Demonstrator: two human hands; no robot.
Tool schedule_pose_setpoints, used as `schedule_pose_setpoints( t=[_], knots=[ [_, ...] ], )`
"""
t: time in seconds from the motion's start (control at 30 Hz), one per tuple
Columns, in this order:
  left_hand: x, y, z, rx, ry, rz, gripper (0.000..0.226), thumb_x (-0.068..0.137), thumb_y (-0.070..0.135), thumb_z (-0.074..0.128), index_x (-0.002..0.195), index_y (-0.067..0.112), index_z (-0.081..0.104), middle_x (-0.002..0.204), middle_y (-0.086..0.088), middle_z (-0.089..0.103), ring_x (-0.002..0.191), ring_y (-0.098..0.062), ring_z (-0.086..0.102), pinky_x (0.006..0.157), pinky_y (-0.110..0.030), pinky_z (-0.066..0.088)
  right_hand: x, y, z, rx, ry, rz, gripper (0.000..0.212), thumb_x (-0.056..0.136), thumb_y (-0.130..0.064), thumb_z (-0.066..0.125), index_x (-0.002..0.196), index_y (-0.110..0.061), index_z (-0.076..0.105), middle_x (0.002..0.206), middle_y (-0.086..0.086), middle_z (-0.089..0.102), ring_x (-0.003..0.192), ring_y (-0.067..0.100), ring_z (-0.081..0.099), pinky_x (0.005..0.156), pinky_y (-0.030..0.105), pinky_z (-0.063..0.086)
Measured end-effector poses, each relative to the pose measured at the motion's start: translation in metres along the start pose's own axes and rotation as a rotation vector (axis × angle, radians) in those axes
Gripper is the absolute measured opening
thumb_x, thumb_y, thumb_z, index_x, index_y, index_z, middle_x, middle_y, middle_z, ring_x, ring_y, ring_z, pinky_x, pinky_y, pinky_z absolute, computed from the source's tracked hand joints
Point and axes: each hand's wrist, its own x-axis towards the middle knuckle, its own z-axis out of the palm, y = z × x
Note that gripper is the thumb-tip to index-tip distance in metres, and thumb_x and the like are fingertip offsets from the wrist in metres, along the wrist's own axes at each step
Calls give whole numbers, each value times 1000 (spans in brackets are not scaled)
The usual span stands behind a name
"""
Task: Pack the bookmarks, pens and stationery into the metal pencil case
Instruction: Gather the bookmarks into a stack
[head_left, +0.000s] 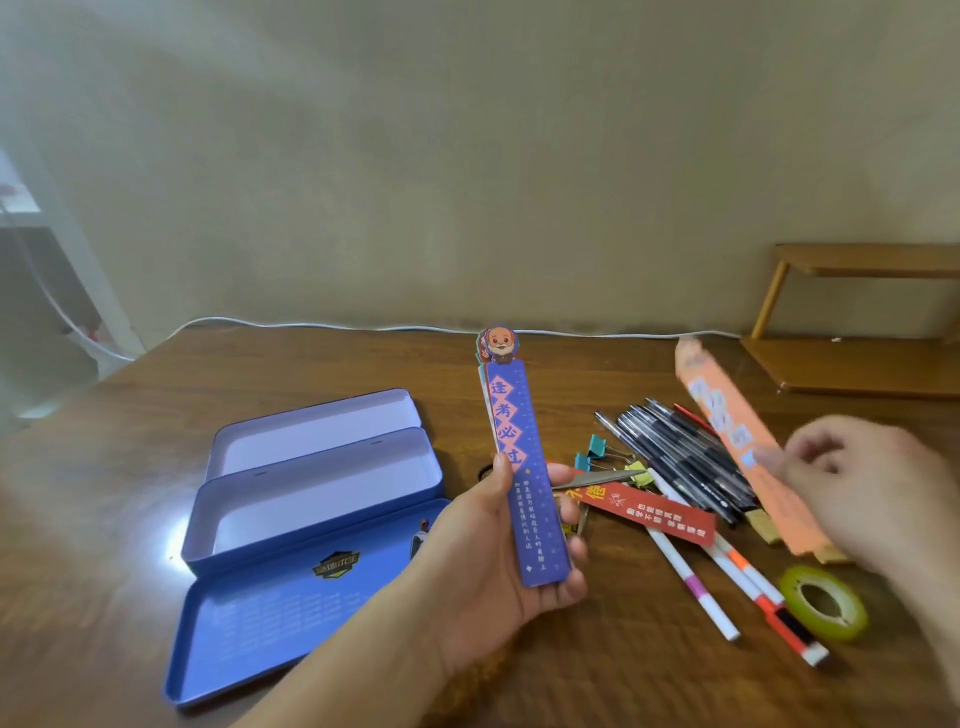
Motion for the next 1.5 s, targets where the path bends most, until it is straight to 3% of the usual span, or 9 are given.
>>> schedule_pose_setpoints(
  t=[0.1,0.2,0.43,0.63,0.9,1.1,1.2,1.33,1.5],
  knots=[
    [0,-3,2,44,-9,3,54,100,54,32,111,10,62,81,-11,61,70,-23,58,61,-33,51,-19,-24,3,524,-98,-43,16,86,-23,67,99,-27,59,76,1,73,64,13,68,50,30,51],
    [-2,-6,6,94,-17,12,55,99,54,31,107,11,64,84,-11,63,69,-23,61,60,-32,51,-46,-45,23,709,-367,-93,29,86,-11,66,104,-32,57,71,8,70,43,13,57,37,26,44],
    [-1,-13,7,155,-26,6,55,97,55,31,114,17,67,92,-13,72,70,-23,67,63,-35,55,-75,-53,53,285,-169,-420,34,78,-41,70,98,-56,46,78,-30,68,74,-12,65,61,6,49],
    [-1,-14,3,212,-84,-57,56,98,57,31,117,18,65,89,-10,70,74,-21,64,60,-33,55,-69,-40,68,130,-72,-494,33,75,-48,71,106,-43,61,77,-25,62,83,-7,62,68,13,52],
    [1,-19,7,231,-85,-96,56,97,61,29,112,16,60,70,-5,51,55,-15,45,45,-19,32,-64,-41,61,119,-7,-519,41,65,-72,49,96,-46,55,50,-10,51,56,3,58,44,12,34],
    [3,-8,0,66,-3,-4,62,94,66,31,82,14,63,66,-5,52,53,-16,45,41,-18,31,-40,-31,43,59,60,-441,24,83,-52,57,93,-32,67,67,-14,61,63,4,58,44,22,43],
    [3,-1,-4,-16,17,28,65,95,66,31,79,12,63,69,-6,54,57,-17,48,44,-21,34,-26,-21,45,-359,-115,-287,32,85,-56,57,108,-35,65,97,-14,57,84,2,51,52,17,37],
    [3,-2,-4,-31,20,19,63,94,64,34,84,10,65,71,-6,55,59,-17,50,46,-23,35,-23,-13,56,-460,-240,-249,53,82,-65,54,127,-36,54,121,-11,52,108,8,52,67,22,47],
    [5,-2,-3,-31,32,9,62,95,62,32,98,9,66,72,-7,54,59,-16,49,47,-23,35,-21,-16,49,-378,-256,-217,25,81,-57,65,96,-38,58,105,-13,56,104,10,50,66,25,45]
  ],
)
